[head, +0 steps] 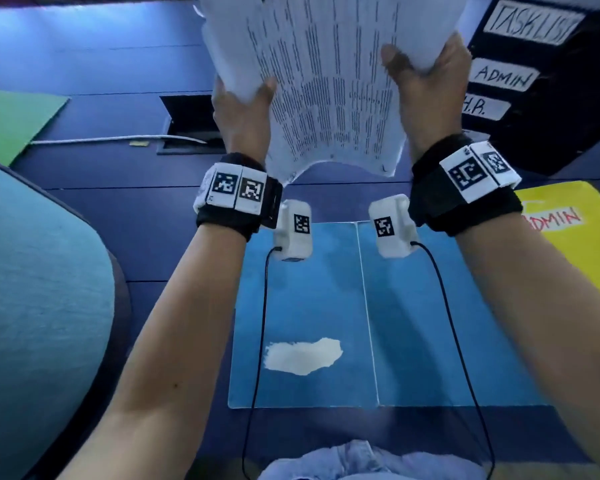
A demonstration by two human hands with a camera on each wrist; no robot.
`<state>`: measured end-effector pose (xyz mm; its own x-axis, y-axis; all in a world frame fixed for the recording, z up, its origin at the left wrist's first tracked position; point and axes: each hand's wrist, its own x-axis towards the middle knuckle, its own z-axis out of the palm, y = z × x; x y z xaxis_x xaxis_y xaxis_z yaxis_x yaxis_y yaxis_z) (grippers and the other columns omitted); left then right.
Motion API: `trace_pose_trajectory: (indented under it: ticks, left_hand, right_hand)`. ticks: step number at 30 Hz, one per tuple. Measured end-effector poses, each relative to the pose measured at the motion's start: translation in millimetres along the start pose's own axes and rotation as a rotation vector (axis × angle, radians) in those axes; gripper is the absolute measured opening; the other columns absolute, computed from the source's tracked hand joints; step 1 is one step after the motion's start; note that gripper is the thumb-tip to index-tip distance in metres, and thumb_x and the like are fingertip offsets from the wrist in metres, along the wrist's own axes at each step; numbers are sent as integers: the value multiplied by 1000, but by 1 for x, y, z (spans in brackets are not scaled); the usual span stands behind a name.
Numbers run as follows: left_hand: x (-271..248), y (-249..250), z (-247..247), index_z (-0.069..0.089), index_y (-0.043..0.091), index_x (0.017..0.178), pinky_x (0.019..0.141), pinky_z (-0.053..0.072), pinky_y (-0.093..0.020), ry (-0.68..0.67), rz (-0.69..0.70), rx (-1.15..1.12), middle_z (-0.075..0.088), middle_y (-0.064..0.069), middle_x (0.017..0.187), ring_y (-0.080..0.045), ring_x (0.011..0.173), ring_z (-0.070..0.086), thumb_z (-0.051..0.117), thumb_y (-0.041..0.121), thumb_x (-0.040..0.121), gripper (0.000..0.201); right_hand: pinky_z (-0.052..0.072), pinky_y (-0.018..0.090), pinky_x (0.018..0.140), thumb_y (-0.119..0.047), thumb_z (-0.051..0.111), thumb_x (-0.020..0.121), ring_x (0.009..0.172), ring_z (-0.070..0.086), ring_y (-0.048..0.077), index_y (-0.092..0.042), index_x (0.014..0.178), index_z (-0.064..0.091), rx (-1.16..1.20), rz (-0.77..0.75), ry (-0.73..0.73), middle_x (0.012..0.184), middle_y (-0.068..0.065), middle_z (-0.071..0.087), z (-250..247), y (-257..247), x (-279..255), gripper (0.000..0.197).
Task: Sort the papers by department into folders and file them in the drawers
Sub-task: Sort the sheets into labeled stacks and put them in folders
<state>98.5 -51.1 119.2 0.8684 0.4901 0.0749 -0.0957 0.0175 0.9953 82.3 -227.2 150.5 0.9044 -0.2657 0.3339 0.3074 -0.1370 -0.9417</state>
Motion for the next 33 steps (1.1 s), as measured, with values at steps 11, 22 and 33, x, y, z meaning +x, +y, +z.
trace_pose_trajectory:
  ticks: [11, 22, 33]
  left_hand:
    - [-78, 5, -29, 55, 15, 82, 71, 55, -36, -154, 59, -126, 63, 2, 77, -11, 70, 60, 78, 31, 63, 34]
    - [-98, -14, -48, 66, 7, 97, 84, 55, -38, -350, -53, -80, 71, -5, 93, -22, 90, 67, 82, 19, 61, 41]
    - [-126, -16, -22, 68, 21, 69, 75, 54, -25, -284, -53, -75, 69, 13, 65, -5, 67, 65, 74, -2, 71, 24]
  right_hand:
    - [43, 27, 95, -9, 62, 80, 103, 51, 16, -13, 130, 27, 30, -128, 98, 113, 8, 48, -46, 10, -68, 61]
    - [47, 45, 97, -8, 60, 80, 107, 56, 23, -15, 124, 37, 99, 97, 12, 122, 9, 52, -57, 33, -80, 50]
    - [47, 29, 94, 1, 51, 88, 107, 56, 19, -14, 116, 44, 93, 116, 90, 114, 6, 56, -88, 39, -107, 32]
